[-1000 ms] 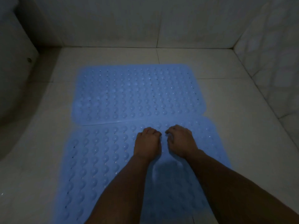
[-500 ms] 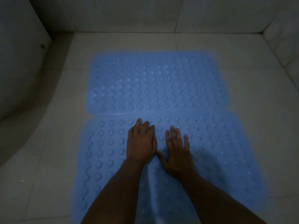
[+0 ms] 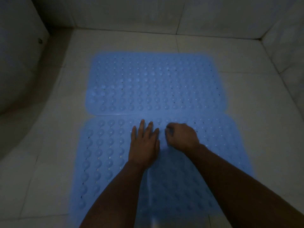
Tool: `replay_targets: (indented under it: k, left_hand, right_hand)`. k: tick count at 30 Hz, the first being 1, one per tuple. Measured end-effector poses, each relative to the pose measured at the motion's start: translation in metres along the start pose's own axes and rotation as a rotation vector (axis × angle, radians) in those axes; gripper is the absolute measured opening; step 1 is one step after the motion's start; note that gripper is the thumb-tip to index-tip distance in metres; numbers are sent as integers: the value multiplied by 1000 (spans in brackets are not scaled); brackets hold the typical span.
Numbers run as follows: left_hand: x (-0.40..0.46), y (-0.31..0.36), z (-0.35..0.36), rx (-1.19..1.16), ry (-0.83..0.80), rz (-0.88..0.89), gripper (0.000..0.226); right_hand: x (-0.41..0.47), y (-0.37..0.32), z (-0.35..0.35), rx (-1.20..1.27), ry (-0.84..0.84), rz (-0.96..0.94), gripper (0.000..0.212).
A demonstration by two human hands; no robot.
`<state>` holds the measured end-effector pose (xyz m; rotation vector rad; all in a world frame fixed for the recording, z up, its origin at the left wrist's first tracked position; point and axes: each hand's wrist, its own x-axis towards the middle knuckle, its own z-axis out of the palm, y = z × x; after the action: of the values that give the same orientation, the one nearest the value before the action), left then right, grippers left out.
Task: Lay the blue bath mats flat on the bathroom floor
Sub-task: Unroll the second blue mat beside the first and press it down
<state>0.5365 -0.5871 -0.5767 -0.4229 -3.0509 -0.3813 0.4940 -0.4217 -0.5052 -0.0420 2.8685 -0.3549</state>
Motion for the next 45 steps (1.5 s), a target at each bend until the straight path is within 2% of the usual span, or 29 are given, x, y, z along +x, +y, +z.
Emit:
replay_targets:
  k: [3, 7, 14, 18, 22, 24, 26, 27, 29, 31, 33, 37, 41, 45]
  left_hand:
    - [-15, 16, 24, 16, -138, -1, 66]
    - [-23, 23, 29, 49, -144, -34, 82]
    - [-21, 27, 26, 38, -161, -30, 88]
    - [-20, 28, 19, 5, -266, -50, 100]
    - [-5, 18, -5, -180, -442, -79, 84]
    - [1, 7, -21, -265, -353, -125, 78]
    - [-2, -9, -37, -268, -111, -170, 65]
    - [-6, -18, -39, -219, -19, -168, 56]
    - [-15, -39, -41, -134, 60, -181, 46]
    - [-25, -59, -42, -84, 51, -212, 44]
    - [-35, -78, -42, -43, 53, -236, 45]
    - [-50, -101, -40, -16, 58, -292, 51]
    - [-57, -112, -33, -20, 62, -339, 50]
    - [-60, -118, -27, 2, 79, -290, 48]
  right_hand:
    - [10, 8, -3, 85, 78, -17, 30]
    - [20, 20, 12, 155, 160, -90, 26]
    - [35, 36, 27, 257, 351, -180, 20]
    - [31, 34, 25, 232, 293, -224, 22]
    - [26, 16, 0, 238, 142, -139, 23]
    - [30, 2, -13, 257, 22, -42, 27]
    - [27, -16, -16, 228, -110, 2, 35]
    - [22, -26, -12, 206, -142, -2, 39]
    - [2, -46, 4, 166, -112, -51, 44]
    - [-21, -66, 31, 151, -47, -134, 51]
    - [-39, -85, 64, 109, -89, -197, 61]
    - [-57, -97, 115, -65, -39, -226, 77]
    - [-62, -100, 126, -153, 77, -214, 81]
    - [-61, -100, 128, -164, 85, -227, 86]
